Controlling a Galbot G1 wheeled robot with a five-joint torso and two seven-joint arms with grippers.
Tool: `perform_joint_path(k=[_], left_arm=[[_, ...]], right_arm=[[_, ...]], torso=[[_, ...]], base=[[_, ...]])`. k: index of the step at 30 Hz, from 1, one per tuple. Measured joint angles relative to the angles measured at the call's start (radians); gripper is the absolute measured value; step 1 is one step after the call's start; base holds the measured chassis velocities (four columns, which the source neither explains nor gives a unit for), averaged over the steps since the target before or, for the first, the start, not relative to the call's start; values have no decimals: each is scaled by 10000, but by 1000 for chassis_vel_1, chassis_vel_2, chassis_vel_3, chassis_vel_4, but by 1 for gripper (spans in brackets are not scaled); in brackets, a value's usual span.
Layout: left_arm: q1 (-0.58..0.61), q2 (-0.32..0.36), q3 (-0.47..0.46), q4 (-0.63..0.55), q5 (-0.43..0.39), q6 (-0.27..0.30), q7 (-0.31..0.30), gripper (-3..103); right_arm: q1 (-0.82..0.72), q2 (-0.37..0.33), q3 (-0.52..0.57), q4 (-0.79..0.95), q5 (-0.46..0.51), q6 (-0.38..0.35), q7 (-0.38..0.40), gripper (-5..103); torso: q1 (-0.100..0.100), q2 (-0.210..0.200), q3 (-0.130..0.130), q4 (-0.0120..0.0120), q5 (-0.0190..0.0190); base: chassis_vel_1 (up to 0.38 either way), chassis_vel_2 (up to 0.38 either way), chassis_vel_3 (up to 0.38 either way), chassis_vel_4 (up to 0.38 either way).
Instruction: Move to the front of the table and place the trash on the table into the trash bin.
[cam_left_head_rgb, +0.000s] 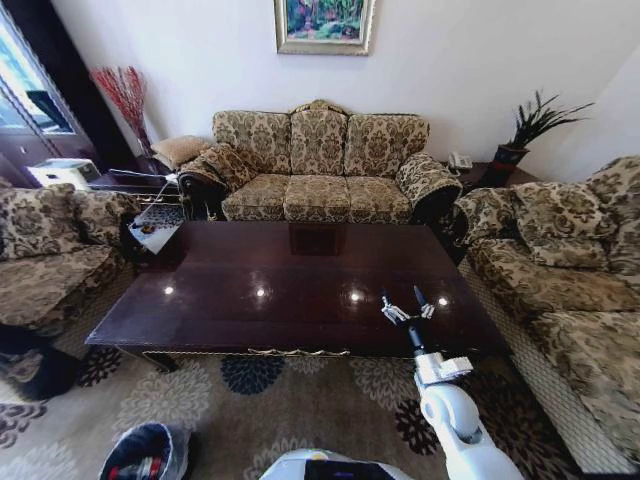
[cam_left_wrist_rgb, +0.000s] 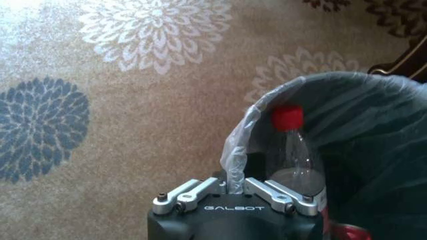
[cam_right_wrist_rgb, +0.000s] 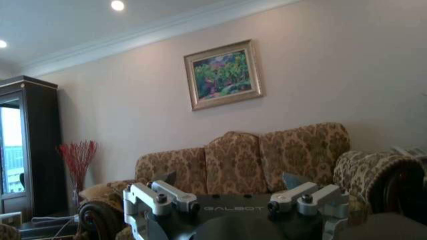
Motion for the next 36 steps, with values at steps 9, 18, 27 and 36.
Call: perform_joint_path(k=[9, 18, 27, 36], left_arm=[[255, 56, -224, -156, 196, 471, -6, 34], [959, -203, -412, -1036, 737, 268, 515, 67], [1932, -335, -592, -2674, 779, -1871, 1469, 97], [4286, -872, -870, -10336, 873, -2843, 1820, 100]], right_arm=[[46, -5, 267, -145, 275, 17, -150, 100], [156, 16, 494, -268, 633, 107, -342, 100], [-597, -46, 1253, 148, 657, 217, -1141, 100], [-1886, 242, 2239, 2546, -184, -1590, -240, 100]], torso=[[0, 0, 0, -2, 7], [0, 0, 0, 4, 1], [0, 0, 0, 14, -4], [-1, 0, -1, 5, 5]], base=[[0, 0, 0, 0], [0, 0, 0, 0], [0, 0, 0, 0], [0, 0, 0, 0]])
